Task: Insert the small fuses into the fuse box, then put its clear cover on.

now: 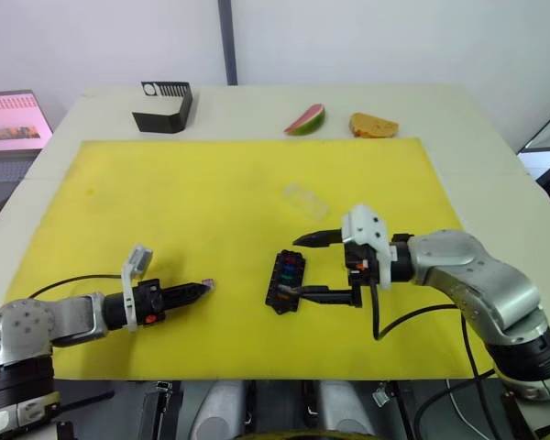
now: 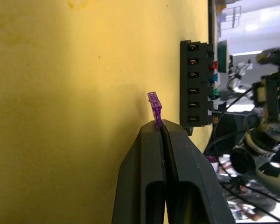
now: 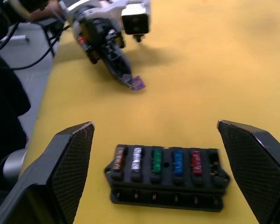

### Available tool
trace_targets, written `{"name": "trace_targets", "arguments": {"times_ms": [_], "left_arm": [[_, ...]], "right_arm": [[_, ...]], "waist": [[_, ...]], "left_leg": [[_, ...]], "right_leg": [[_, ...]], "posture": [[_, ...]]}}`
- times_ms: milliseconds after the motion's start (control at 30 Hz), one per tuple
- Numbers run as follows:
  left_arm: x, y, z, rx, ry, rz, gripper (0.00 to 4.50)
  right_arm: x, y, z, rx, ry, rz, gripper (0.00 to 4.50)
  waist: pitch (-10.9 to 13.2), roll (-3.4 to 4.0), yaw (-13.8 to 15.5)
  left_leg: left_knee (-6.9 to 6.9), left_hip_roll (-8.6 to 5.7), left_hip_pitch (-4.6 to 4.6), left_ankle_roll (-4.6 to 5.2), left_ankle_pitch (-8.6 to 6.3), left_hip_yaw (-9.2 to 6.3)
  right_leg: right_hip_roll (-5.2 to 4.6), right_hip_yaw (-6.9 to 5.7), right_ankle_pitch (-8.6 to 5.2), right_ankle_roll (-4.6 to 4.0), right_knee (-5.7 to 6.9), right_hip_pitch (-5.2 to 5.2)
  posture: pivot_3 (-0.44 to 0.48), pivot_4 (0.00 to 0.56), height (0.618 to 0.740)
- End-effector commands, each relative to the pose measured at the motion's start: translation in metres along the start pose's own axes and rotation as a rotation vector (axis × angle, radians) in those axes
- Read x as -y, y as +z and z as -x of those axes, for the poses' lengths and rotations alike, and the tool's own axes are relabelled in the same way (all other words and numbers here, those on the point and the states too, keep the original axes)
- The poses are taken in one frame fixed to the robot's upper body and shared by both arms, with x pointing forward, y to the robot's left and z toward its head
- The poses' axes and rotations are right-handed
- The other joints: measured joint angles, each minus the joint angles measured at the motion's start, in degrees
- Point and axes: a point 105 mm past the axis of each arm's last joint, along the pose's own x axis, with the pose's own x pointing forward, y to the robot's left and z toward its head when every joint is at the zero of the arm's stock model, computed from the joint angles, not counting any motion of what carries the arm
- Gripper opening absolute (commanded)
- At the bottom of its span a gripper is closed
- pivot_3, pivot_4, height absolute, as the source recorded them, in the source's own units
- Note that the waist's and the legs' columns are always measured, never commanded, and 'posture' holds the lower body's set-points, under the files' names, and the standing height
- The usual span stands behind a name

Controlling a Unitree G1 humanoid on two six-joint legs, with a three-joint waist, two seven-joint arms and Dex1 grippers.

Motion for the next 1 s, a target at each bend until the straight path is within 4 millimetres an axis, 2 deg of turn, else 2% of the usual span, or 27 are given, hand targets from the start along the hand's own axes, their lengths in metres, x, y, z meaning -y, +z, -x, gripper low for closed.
{"name": "trace_targets", "arguments": {"times_ms": [33,133,367,533,733,833,900,1000], "left_arm": [[0.02,0.012,0.003,0.013,-0.034,-0.117,0.08],[0.036,0.015,0.0,0.002,-0.084,-0.19,0.08],[0.099,0.023,-0.014,-0.064,-0.292,-0.44,0.08],[0.123,0.025,-0.025,-0.127,-0.391,-0.538,0.08],[0.134,0.027,-0.037,-0.192,-0.451,-0.606,0.08],[0.136,0.029,-0.04,-0.199,-0.461,-0.63,0.0],[0.137,0.032,-0.041,-0.194,-0.468,-0.637,0.0],[0.138,0.033,-0.041,-0.189,-0.476,-0.65,0.0]], "right_arm": [[-0.002,0.014,0.005,0.073,-0.018,-0.013,4.5],[0.001,0.021,0.006,0.126,-0.048,-0.07,4.5],[0.003,0.036,0.0,0.252,-0.042,-0.296,4.5],[0.0,0.053,-0.008,0.331,0.05,-0.443,4.5],[-0.005,0.064,-0.01,0.331,0.137,-0.514,4.5],[-0.006,0.064,-0.009,0.309,0.148,-0.519,3.62],[-0.007,0.064,-0.009,0.297,0.154,-0.522,2.72],[-0.009,0.065,-0.009,0.289,0.16,-0.522,2.72]], "waist": [[0.01,-0.01,-0.03],[0.01,-0.02,0.0],[0.02,-0.03,-0.13],[0.03,-0.04,-0.23],[0.03,-0.03,-0.43],[0.04,-0.03,-0.5],[0.04,-0.03,-0.51],[0.04,-0.04,-0.51]], "left_leg": [[0.0,0.0,-0.01,0.0,0.0,0.0],[-0.01,0.0,-0.05,0.0,0.0,0.0],[-0.01,0.01,-0.09,-0.03,0.01,-0.01],[-0.01,0.0,-0.11,-0.25,0.15,-0.01],[-0.01,0.0,-0.13,-0.25,0.16,0.0],[-0.01,0.01,-0.14,-0.22,0.15,0.02],[-0.01,0.01,-0.14,-0.18,0.12,0.02],[-0.01,0.01,-0.14,0.02,0.01,0.02]], "right_leg": [[0.0,0.0,0.0,0.0,0.0,-0.01],[0.0,0.0,0.0,0.0,-0.01,-0.04],[0.0,0.0,0.0,0.0,-0.02,-0.08],[0.02,-0.01,0.0,0.0,-0.01,-0.1],[0.04,-0.01,0.0,0.0,-0.06,-0.09],[0.05,-0.01,0.0,0.0,-0.08,-0.09],[0.06,-0.01,0.0,0.0,-0.08,-0.09],[0.06,-0.01,0.01,0.01,-0.08,-0.09]], "posture": [[0.0,0.15,0.74],[0.0,0.15,0.74],[0.0,0.15,0.74],[0.0,0.15,0.74],[0.0,0.15,0.74],[0.0,0.15,0.74],[0.0,0.15,0.74],[0.0,0.15,0.74]]}}
